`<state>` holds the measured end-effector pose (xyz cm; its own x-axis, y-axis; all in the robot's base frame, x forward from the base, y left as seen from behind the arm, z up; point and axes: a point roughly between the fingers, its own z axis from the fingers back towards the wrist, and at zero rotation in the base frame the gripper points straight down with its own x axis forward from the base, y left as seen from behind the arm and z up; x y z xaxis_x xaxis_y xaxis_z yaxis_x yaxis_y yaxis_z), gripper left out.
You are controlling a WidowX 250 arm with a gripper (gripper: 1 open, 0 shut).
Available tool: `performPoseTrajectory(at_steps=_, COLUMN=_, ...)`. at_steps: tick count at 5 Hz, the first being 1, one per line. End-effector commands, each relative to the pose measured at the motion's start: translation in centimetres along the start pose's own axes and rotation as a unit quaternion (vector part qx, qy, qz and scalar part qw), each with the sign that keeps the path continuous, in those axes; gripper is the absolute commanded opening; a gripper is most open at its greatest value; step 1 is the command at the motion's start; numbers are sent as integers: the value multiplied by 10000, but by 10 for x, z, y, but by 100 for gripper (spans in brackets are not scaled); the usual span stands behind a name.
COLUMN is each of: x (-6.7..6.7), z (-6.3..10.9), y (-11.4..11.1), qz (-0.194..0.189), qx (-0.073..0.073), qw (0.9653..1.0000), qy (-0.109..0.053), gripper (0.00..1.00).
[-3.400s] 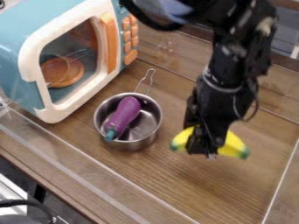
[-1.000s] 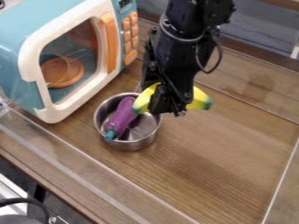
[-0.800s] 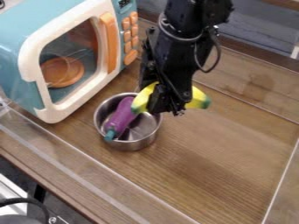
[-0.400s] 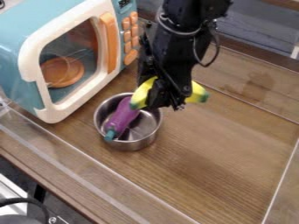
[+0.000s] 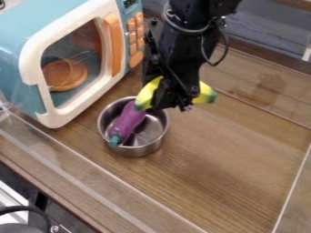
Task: Put the banana in the silver pot
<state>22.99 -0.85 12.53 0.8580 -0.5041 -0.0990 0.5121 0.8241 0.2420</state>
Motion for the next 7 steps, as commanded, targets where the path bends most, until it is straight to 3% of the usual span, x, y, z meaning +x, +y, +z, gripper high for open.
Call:
performPoseTrajectory(at_steps=1, x=3, z=19, y=10, qz=183, qx=182, qw=9991, qy=-338, gripper=0)
performPoseTrajectory(at_steps=7, x=-2, z=31, y=12, qz=186, qx=297, qw=9984, qy=-445, gripper=0)
